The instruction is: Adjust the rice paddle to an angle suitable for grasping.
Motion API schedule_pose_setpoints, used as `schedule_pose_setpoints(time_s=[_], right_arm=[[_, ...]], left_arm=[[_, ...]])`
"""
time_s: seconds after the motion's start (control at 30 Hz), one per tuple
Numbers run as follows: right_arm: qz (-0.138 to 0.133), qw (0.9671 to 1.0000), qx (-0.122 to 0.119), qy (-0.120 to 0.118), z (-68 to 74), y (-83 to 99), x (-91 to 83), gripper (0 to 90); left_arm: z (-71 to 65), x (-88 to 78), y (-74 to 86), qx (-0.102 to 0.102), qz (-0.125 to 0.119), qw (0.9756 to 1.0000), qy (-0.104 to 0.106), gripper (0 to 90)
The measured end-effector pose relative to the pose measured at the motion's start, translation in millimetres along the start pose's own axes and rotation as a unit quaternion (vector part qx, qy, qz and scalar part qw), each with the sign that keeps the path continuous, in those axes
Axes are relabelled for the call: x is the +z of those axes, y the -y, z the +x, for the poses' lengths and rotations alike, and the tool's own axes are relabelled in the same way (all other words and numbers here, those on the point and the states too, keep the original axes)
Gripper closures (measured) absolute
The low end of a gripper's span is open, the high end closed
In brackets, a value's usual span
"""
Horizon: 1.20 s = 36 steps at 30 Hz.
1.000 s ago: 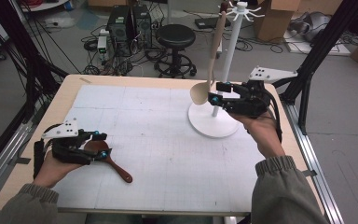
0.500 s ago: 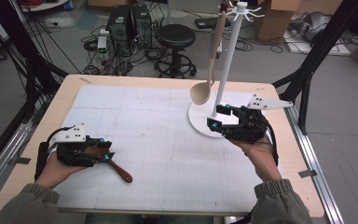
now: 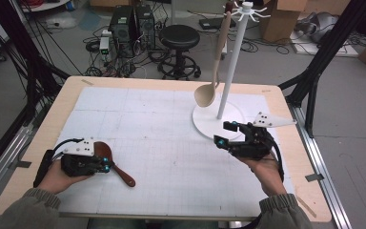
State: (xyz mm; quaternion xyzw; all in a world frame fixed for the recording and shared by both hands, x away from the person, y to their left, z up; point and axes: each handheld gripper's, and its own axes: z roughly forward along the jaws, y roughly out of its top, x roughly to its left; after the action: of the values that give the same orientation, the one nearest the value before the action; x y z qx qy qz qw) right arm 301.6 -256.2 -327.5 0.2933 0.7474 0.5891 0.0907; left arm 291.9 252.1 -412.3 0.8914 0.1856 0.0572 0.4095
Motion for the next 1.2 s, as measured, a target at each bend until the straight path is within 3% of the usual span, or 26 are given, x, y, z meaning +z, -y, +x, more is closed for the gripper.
schedule_pose_setpoints(time_s=[0.43,0.8,1.2], right_arm=[[0.011,0.9998,-0.019,0.005,9.4,7.7,0.7,28.1],[0.022,0.9998,-0.002,0.0,5.9,26.9,10.1,27.1],[0.027,0.9996,-0.001,0.0,4.0,32.2,12.3,27.0]], left_arm=[[1.8,21.2,4.8,0.01,0.064,0.9978,0.012,89.3],[5.8,32.5,-3.2,-0.001,0.055,0.9984,0.006,89.2],[13.3,54.8,-24.0,0.009,0.065,0.9978,-0.011,89.1]])
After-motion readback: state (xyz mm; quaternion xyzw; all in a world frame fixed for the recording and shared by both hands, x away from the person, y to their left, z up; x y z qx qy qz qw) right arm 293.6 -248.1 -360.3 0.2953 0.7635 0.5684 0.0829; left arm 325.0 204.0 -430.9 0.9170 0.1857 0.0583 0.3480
